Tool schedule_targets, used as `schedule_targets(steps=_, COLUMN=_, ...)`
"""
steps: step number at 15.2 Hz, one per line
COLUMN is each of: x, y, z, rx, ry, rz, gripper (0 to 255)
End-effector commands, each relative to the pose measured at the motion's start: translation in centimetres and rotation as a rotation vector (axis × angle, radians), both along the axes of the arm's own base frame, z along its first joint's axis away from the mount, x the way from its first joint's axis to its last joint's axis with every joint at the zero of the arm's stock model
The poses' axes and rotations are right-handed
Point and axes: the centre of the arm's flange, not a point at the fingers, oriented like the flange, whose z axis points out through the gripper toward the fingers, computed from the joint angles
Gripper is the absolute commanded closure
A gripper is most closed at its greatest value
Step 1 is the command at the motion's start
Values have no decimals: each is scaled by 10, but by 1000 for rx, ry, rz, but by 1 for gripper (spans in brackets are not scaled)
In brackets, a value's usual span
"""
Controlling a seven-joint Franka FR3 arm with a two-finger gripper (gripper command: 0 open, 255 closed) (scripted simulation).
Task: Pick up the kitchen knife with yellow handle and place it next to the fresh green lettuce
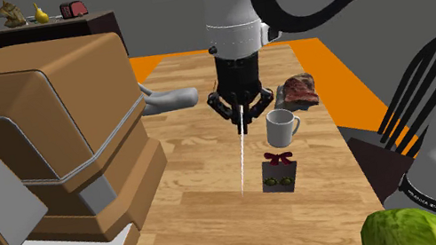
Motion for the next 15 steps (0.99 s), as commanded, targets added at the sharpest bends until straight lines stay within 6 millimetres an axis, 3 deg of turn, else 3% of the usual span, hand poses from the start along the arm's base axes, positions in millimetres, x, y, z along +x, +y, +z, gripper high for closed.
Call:
schedule_targets(steps=1, x=-27, y=8, z=-1, rx=0, ry=1, rz=-1, gripper=255)
schedule_targets(steps=10, x=-144, y=29, z=-1, rx=0, ry=1, rz=-1, gripper=255)
schedule_targets(steps=15, x=-147, y=29, z=-22, rx=0, ry=1, rz=-1, gripper=255)
